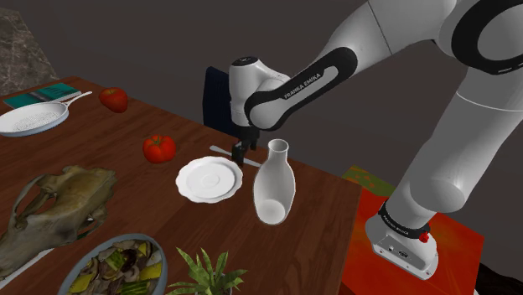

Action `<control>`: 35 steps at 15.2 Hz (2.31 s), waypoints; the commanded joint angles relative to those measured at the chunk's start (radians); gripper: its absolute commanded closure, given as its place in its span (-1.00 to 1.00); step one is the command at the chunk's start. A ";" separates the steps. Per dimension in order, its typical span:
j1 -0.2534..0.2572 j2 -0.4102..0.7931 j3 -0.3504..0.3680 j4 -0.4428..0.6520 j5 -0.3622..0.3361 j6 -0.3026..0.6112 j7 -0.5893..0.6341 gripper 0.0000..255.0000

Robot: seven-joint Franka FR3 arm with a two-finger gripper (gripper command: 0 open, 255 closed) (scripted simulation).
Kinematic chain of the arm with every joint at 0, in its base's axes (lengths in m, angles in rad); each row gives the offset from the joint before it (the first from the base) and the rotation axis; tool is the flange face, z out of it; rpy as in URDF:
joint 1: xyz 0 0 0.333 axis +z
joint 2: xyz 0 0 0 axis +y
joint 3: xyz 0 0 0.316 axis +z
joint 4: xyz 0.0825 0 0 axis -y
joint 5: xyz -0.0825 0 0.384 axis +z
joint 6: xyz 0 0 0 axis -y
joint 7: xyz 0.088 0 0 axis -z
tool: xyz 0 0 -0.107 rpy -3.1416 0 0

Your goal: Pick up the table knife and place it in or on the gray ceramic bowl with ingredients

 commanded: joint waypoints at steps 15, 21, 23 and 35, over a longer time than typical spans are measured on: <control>0.002 0.018 -0.001 -0.009 -0.008 0.024 0.006 1.00; 0.001 -0.011 0.001 0.005 0.007 -0.016 -0.004 1.00; 0.000 -0.027 0.001 0.016 0.015 -0.042 -0.010 1.00; -0.002 -0.105 -0.001 0.100 0.049 -0.199 -0.037 1.00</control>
